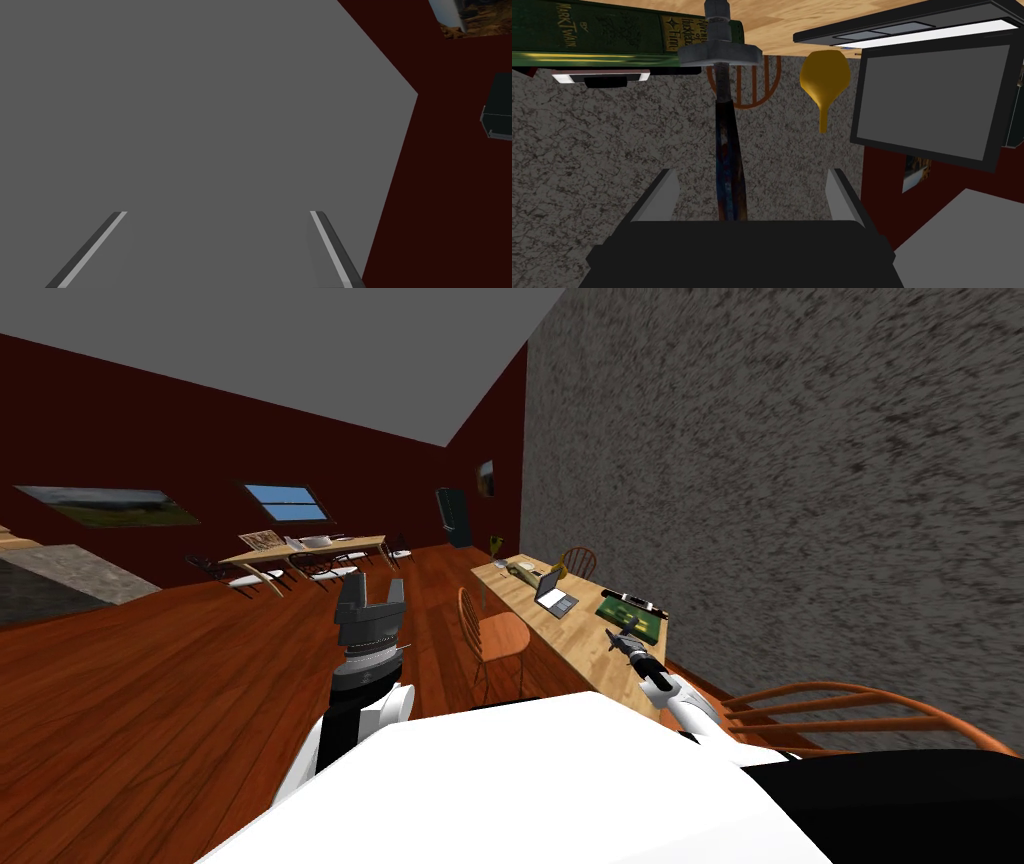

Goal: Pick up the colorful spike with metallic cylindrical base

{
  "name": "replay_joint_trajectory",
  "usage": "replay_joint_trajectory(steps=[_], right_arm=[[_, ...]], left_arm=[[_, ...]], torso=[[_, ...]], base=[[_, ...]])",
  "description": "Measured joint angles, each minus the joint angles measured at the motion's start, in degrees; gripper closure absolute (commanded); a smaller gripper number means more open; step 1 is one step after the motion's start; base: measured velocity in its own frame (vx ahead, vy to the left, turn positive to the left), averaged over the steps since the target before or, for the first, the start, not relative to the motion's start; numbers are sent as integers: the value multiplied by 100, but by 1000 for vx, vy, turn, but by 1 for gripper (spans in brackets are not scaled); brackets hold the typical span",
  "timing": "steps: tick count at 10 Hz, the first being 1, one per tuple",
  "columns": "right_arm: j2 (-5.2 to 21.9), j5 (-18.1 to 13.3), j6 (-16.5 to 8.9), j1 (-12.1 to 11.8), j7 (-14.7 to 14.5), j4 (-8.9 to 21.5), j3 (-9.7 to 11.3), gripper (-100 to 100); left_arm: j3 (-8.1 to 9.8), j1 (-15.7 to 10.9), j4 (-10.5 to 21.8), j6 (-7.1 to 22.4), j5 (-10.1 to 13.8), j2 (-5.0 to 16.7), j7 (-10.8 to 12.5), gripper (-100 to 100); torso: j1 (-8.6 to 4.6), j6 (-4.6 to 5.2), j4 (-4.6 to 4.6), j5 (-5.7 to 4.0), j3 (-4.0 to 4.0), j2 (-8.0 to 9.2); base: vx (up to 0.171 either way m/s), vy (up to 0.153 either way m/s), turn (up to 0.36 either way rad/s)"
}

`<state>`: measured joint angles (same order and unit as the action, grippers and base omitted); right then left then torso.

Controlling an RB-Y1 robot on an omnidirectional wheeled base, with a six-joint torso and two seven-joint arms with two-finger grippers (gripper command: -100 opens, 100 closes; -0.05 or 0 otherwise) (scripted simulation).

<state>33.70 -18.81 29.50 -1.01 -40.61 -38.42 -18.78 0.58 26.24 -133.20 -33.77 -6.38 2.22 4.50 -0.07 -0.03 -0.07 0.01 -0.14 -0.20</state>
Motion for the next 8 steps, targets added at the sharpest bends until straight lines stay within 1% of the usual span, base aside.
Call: replay_joint_trajectory(steps=[1, 5, 6, 7, 8], right_arm=[[6, 6, 13, 2, -1, 16, 4, 100], [8, 2, 11, 2, -6, 13, 5, 100], [7, 2, 12, 2, -6, 13, 5, 0], [7, 2, 12, 2, -5, 13, 5, 100], [-94, -86, -48, -11, -4, -57, -73, 100]], left_arm=[[0, 0, 0, 0, 0, 0, 0, 0], [0, -1, 0, 0, 0, 0, 0, 0], [0, -1, 0, 0, 0, 0, 0, 0], [0, -1, 0, 0, 0, 0, 0, 0], [0, -2, 0, 0, 0, 1, 0, 0]], torso=[[-10, -1, 2, -2, 5, 9], [-24, 0, 5, -8, 12, 19], [-24, 0, 5, -8, 12, 20], [-24, 0, 5, -7, 12, 20], [-40, -15, 5, -21, 16, 31]], base=[[0, 0, 0], [0, 0, 0], [0, 0, 0], [-55, -60, 120], [-97, -137, 238]])
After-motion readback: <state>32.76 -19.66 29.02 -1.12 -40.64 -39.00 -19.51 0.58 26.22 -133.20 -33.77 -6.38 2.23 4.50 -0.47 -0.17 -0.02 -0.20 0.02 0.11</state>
